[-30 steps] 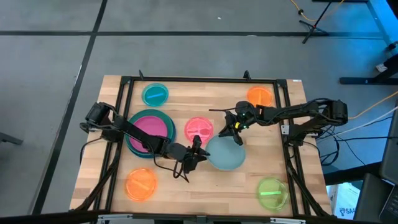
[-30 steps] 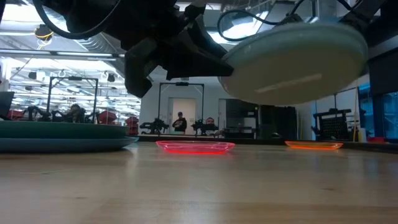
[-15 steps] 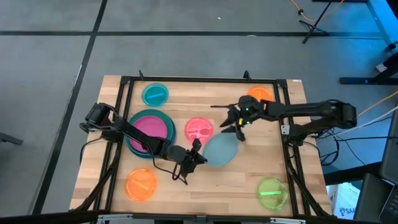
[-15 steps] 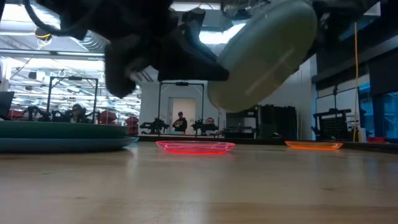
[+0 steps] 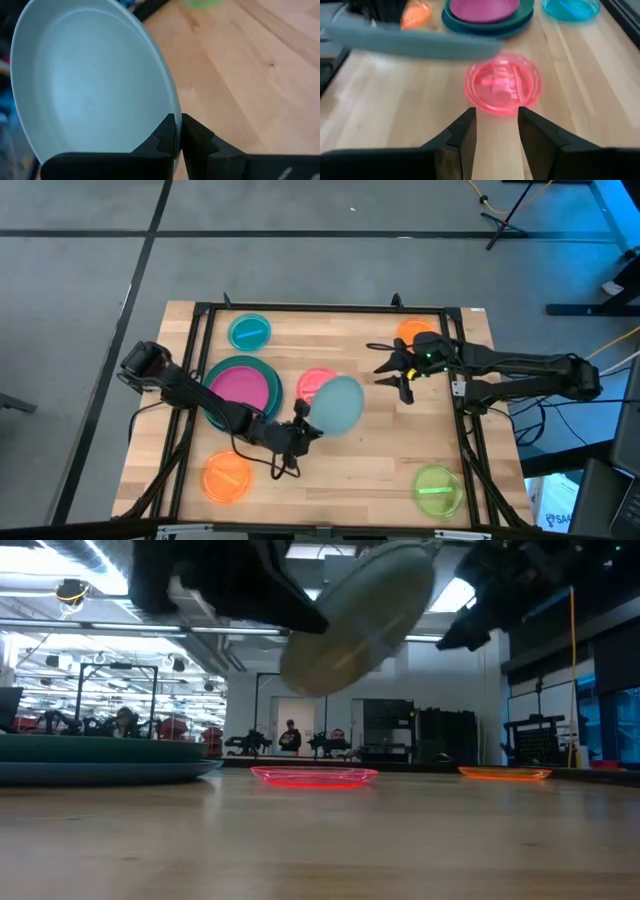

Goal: Stack plastic plates
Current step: Stack light blue plate on top of the dark pink plate

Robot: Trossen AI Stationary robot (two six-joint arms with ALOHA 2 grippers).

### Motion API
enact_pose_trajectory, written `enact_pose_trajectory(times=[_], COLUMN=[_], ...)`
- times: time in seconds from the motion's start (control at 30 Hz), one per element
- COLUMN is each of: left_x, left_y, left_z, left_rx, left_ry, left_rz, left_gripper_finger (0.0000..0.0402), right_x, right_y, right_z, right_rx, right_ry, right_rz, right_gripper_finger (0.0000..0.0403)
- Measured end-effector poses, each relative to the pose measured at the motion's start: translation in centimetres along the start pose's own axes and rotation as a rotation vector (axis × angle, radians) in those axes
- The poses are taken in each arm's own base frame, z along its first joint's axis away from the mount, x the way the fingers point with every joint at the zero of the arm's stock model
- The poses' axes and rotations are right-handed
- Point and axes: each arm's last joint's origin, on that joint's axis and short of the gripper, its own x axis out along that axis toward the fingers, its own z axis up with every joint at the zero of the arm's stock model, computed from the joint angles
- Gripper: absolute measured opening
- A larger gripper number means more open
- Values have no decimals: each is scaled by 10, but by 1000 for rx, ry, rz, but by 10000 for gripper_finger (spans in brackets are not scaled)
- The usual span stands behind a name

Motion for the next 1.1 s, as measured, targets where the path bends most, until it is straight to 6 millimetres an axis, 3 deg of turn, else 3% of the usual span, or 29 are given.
enact_pose_trajectory(times=[0.13, 0.33, 0.67, 0.9, 1.1], left_x=[-18, -48, -92, -103, -100], left_y=[12, 25, 20, 8, 1], left_z=[6, -1, -19, -31, -55], left_rx=[-149, -367, -671, -746, -722], left_ry=[138, 399, 678, 796, 883], left_rz=[-28, -16, 33, 54, 70], left_gripper_finger=[17, 17, 17, 17, 17], right_x=[5, 14, 18, 18, 18], right_y=[-1, -2, -2, -2, -2], right_z=[-14, -31, -38, -38, -38], right_rx=[22, 22, 35, 37, 38], right_ry=[8, -28, -69, -68, -69], right_rz=[-20, -22, -25, -24, -24], right_gripper_finger=[138, 138, 138, 138, 138])
